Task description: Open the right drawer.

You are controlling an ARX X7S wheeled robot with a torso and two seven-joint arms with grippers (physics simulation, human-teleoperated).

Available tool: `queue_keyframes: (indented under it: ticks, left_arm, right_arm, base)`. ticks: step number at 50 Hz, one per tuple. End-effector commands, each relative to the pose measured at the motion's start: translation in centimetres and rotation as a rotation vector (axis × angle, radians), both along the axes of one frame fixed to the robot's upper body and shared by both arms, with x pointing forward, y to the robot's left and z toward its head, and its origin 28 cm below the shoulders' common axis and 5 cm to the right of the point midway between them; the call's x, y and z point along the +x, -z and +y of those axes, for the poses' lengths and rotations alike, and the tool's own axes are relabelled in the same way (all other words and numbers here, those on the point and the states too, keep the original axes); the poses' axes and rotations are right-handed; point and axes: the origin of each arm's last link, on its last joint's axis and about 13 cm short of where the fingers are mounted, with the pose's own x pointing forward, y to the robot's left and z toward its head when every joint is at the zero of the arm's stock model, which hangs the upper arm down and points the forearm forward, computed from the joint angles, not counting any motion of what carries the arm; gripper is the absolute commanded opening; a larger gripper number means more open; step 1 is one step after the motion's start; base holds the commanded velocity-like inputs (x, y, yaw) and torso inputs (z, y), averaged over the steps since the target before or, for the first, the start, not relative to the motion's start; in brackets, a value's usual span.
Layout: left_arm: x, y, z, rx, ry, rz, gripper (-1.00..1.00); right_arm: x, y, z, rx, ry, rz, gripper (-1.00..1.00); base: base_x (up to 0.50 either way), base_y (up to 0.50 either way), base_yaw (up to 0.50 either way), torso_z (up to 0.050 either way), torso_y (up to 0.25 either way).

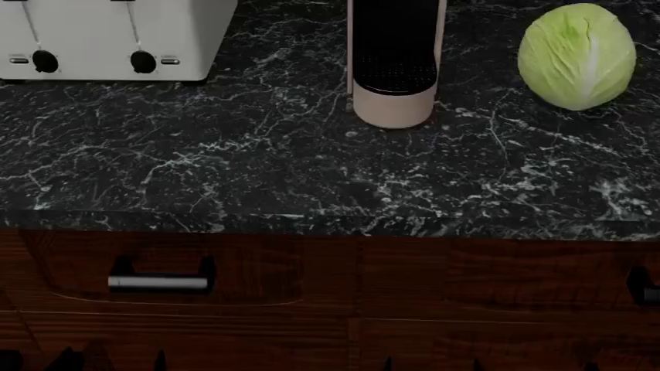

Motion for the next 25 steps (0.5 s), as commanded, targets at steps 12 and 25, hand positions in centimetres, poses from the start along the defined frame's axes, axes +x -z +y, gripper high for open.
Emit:
queue_keyframes:
  ticks: [12,25]
  left_arm:
    - [-0.01,-0.26,0.25,-0.012,-0.044,-0.022,1.00]
    - [-0.09,-0.69,0.17,-0.047,-0.029,-0.043,1.00]
  right_arm:
    - [-0.11,-0.20,0.08,0.005,0.004,-0.006,1.00]
    - [-0.07,-0.02,0.02,0.011,0.006,-0.006,1.00]
  base:
    - [0.00,0.00,0.00,0.000,0.000]
    - [0.00,0.00,0.00,0.000,0.000]
